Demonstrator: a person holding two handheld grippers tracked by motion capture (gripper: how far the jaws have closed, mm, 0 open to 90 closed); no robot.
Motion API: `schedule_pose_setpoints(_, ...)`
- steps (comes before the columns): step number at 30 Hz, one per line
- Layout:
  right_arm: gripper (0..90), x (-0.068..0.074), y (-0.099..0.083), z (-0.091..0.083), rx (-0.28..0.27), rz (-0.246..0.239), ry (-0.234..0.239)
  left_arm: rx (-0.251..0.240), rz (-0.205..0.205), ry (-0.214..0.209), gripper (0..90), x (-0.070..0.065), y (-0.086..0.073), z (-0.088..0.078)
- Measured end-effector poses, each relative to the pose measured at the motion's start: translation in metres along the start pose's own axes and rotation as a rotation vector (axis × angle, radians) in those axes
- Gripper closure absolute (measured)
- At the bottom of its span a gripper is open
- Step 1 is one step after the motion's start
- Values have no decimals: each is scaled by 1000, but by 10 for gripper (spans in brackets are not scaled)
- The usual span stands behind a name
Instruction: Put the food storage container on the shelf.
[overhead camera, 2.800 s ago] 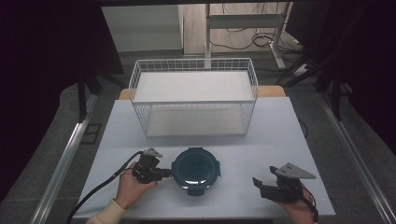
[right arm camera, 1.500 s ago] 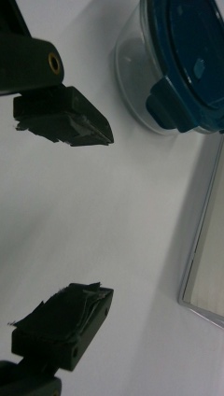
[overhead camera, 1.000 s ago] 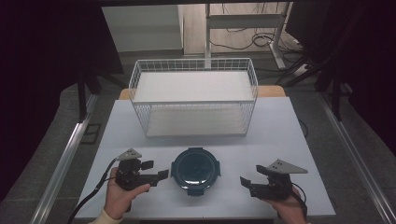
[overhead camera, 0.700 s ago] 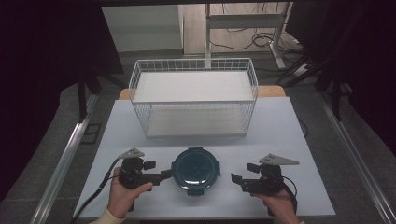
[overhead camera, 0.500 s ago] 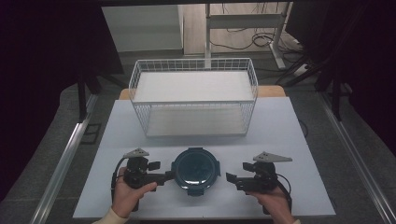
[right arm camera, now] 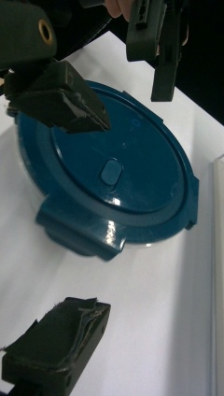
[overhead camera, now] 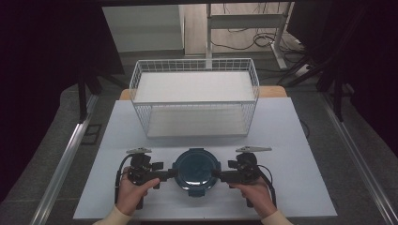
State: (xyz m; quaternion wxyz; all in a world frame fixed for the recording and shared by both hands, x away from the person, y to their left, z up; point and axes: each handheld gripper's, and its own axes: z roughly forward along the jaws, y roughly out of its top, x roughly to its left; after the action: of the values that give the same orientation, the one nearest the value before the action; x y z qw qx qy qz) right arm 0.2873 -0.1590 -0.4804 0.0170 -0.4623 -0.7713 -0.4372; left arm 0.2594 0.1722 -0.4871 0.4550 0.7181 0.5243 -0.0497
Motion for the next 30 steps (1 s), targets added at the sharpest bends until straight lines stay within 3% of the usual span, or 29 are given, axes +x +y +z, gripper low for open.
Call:
schedule_pose_setpoints(9, 94, -2, -1, 20, 38, 61, 11, 30, -34, -28, 143, 4, 0, 12)
schedule_pose_setpoints(12, 94, -4, -2, 23, 43, 96, 26, 46, -75, -73, 140, 7, -2, 19)
schedule_pose_setpoints(16, 94, -6, -4, 28, 56, 116, 37, 59, -100, -76, 141, 11, -4, 25)
schedule_pose_setpoints(25, 102, -4, -7, 33, 72, 134, 67, 77, -112, -110, 188, 10, -5, 30)
schedule_pose_setpoints(27, 126, -4, -8, 33, 76, 158, 85, 83, -120, -119, 197, 11, -5, 32)
schedule_pose_setpoints(30, 146, -3, -8, 34, 79, 171, 100, 98, -117, -105, 215, 9, -5, 36)
